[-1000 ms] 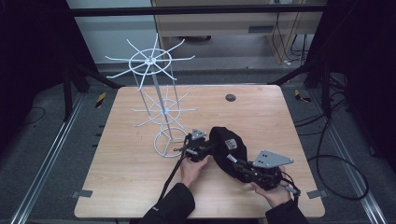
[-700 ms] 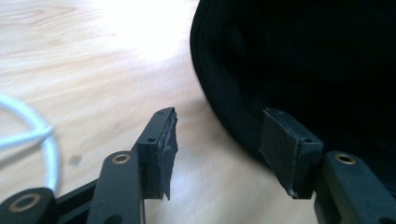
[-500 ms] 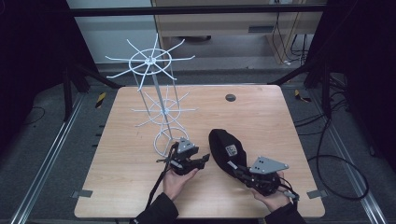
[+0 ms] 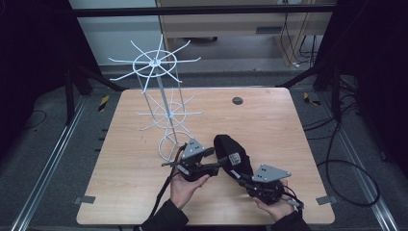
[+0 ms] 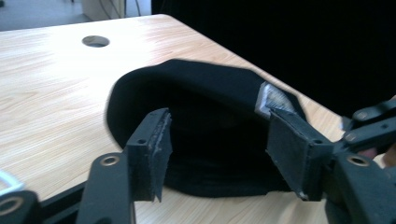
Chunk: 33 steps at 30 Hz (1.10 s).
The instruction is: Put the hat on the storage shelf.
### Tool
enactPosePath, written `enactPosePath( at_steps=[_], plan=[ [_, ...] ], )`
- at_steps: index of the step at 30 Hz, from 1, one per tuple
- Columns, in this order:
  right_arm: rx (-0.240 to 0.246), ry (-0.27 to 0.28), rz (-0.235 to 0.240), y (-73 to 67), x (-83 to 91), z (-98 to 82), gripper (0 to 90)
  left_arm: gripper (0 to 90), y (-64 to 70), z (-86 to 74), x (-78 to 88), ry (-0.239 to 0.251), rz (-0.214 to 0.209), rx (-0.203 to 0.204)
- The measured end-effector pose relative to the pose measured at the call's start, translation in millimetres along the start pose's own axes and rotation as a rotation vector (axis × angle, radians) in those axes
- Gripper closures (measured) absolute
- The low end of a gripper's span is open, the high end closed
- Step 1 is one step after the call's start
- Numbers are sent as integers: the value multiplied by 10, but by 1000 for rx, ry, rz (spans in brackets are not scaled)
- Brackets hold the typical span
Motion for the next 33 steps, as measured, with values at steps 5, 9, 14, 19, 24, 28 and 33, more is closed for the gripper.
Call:
enactPosePath(
  at_steps=[5,9,14,19,24,28,33],
  plan=[
    [1,-2,2,-21,-17,5,786,332,140,58,-61,-3,-16,-25],
    [10,-8,11,-52,-38,10,785,296,173,64,-159,-35,1,-20],
    [12,-13,17,-68,-66,2,787,290,160,30,-273,-57,29,-18],
    [21,-14,29,-90,-78,-3,786,268,154,-54,-327,-101,13,6],
    [16,-13,27,-90,-91,-4,748,438,177,-32,-308,-81,-21,21],
    [-9,15,46,-79,-19,38,683,598,178,9,-280,-51,-38,19],
    [-43,96,55,-11,245,164,633,716,146,30,-244,-47,-47,15]
  ],
)
Point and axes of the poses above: each handheld gripper's, and its own axes: x roughly backward along the jaws, z roughly out of its top, y roughly to its right, the point moved 7 cm from there along -x, roughly forward along the jaws, and after that the axes turned 3 degrees about z, right-handed, at the moved point
